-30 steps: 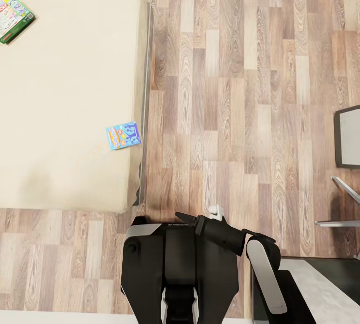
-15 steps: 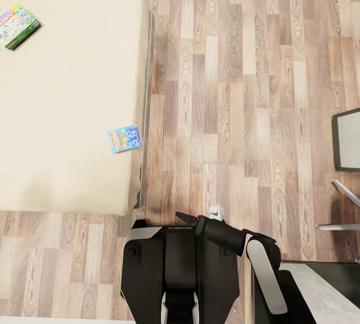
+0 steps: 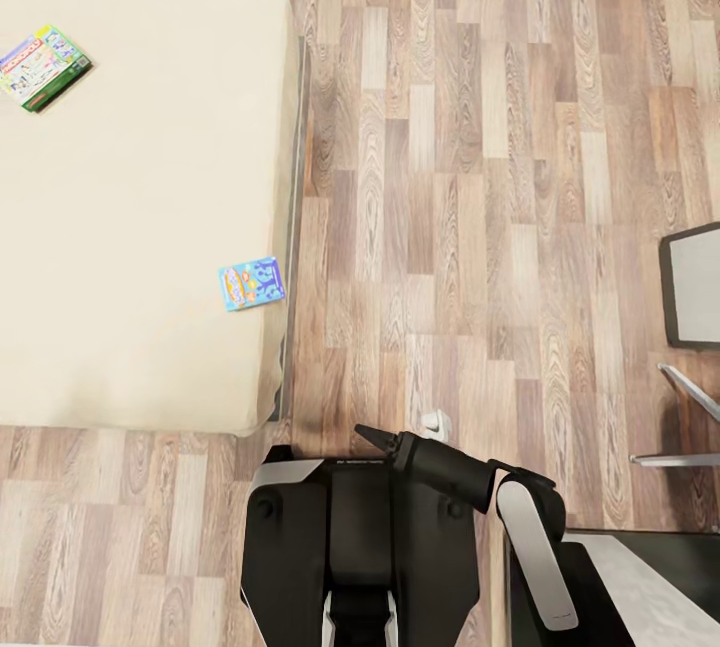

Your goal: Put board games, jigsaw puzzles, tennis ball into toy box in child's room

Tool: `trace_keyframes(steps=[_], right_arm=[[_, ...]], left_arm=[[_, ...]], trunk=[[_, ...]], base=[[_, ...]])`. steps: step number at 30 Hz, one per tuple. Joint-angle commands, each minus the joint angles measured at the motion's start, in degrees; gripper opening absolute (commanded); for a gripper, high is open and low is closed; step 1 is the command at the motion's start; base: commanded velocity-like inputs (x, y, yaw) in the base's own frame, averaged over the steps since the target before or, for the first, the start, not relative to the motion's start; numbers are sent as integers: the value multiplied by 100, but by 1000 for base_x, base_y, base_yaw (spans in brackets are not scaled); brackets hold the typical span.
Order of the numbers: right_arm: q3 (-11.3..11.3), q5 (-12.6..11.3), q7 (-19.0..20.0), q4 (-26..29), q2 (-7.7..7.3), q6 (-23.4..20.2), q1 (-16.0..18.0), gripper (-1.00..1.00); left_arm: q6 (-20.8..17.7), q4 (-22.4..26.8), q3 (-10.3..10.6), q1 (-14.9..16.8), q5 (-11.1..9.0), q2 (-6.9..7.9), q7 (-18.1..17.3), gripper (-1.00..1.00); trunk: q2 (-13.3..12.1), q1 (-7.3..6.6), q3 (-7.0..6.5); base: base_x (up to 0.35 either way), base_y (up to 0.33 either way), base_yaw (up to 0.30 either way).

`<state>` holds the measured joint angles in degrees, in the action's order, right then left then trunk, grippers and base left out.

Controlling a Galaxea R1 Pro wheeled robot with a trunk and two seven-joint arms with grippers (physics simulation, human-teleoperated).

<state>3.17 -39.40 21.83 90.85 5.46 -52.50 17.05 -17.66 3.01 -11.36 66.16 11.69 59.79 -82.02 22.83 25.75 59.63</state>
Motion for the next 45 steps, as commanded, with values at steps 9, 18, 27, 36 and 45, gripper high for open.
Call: trace_keyframes(steps=[9, 18, 27, 36, 45], right_arm=[[-188, 22, 51, 7, -177, -44, 16, 100], [-193, 22, 22, 3, -222, -28, 24, 100], [-198, 29, 20, -7, -229, -24, 26, 100], [-192, 32, 13, -49, -225, -16, 26, 100], [-186, 33, -117, -65, -223, 24, 26, 100]], left_arm=[[-122, -36, -59, 11, 48, -193, 5, 100], [5, -176, -62, 9, 42, -221, 399, 100], [95, -223, -59, 8, 57, -290, 468, 100], [144, -249, -59, 4, 48, -537, 770, 100], [145, -265, -59, 4, 51, -1027, 1300, 100]], trunk=[[9, 4, -79], [9, 4, -164], [9, 4, -249], [9, 4, -334], [9, 4, -419]], base=[[0, 0, 0], [0, 0, 0], [0, 0, 5], [0, 0, 57], [0, 0, 68]])
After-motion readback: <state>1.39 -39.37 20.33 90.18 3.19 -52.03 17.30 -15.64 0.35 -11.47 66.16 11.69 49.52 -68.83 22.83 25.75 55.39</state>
